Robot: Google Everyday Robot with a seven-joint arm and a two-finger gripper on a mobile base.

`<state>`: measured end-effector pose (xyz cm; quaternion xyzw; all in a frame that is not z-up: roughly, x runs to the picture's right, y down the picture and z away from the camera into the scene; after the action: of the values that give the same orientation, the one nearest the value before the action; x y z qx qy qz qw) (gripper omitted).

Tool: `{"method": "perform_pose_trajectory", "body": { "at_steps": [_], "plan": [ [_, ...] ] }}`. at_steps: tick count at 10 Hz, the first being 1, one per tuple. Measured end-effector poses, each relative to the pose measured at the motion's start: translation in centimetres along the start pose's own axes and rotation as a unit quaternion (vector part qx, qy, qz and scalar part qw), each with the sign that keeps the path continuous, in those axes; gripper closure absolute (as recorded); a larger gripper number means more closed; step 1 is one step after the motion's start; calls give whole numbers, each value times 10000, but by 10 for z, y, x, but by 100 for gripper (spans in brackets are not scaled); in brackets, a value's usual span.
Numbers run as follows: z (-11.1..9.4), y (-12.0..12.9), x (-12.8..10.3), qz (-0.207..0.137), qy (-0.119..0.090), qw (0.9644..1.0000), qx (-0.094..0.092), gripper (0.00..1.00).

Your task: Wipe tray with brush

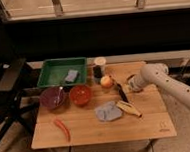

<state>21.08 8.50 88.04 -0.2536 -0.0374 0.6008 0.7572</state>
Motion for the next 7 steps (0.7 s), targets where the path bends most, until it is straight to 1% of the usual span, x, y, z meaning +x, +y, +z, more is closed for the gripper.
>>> {"method": "perform_pose_trajectory", "body": {
  "at_steps": [2, 3, 7],
  "plan": [
    [-9, 1, -5, 65, -123, 9999, 4, 69],
    [-10, 4, -8, 57, -154, 9999, -22, 60],
    [0, 15, -19, -9, -166, 9998, -139, 23]
  ]
}}
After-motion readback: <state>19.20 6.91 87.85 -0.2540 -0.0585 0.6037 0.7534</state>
